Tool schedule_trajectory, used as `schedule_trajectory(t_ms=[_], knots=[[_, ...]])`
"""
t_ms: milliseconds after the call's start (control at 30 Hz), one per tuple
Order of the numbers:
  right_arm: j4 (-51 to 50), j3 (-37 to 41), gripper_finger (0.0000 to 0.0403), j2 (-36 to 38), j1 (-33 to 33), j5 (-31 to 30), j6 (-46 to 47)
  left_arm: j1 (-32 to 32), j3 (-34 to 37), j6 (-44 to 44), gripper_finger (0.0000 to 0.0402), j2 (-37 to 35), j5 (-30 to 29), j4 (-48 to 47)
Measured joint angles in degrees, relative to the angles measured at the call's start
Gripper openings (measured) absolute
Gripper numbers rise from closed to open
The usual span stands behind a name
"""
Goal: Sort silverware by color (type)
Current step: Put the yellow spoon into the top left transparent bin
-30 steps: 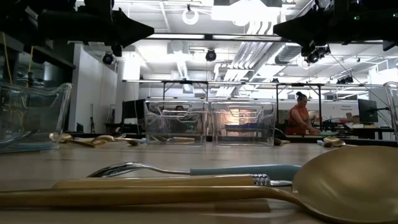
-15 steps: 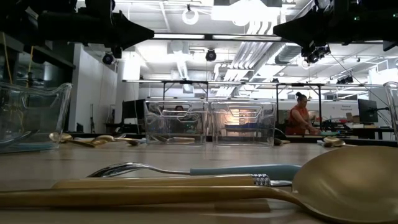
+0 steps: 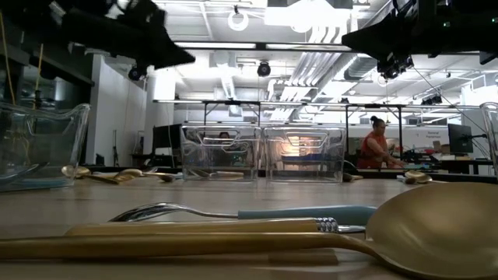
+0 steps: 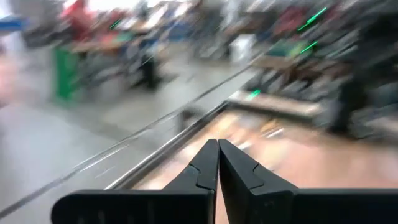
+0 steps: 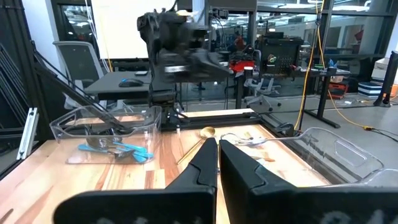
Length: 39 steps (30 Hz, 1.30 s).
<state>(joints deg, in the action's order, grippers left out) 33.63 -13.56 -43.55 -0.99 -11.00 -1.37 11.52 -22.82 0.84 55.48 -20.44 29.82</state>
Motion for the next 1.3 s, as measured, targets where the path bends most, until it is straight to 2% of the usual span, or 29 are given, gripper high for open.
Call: schedule_trajectory(t_ms=[133,233,333,433,567,800,1033,1133,1300], knots=[[0.0,0.0,0.0,0.0,0.0,0.0,0.0,6.6,-10.1,2.2,0.0022,0.2,-6.1,-23.8],[0.0,0.0,0.0,0.0,0.0,0.0,0.0,12.2,-15.1,5.5,0.0038,0.7,-8.5,-37.1],[0.0,0.0,0.0,0.0,0.0,0.0,0.1,17.9,-16.2,9.2,0.0059,0.7,-8.1,-44.8],[0.0,0.0,0.0,0.0,0.0,0.0,0.9,22.7,-16.2,13.4,0.0083,1.3,-4.5,-50.8],[0.2,0.0,0.0,0.0,0.1,0.0,0.9,26.2,-16.2,15.0,0.0119,4.7,-2.1,-53.5],[0.2,0.0,0.0,0.0,1.4,0.0,2.0,27.6,-16.2,16.6,0.0162,15.3,-0.4,-51.4],[-0.9,0.0,0.0,0.0,1.4,0.0,2.6,28.4,-16.2,18.2,0.0168,24.6,0.8,-50.9],[-1.1,0.0,0.0,0.0,1.4,0.0,2.6,29.5,-16.2,19.6,0.0168,27.3,3.5,-50.9],[-1.3,0.0,0.0,0.0,1.4,0.0,2.6,31.1,-16.2,20.1,0.0168,30.4,4.0,-51.0]])
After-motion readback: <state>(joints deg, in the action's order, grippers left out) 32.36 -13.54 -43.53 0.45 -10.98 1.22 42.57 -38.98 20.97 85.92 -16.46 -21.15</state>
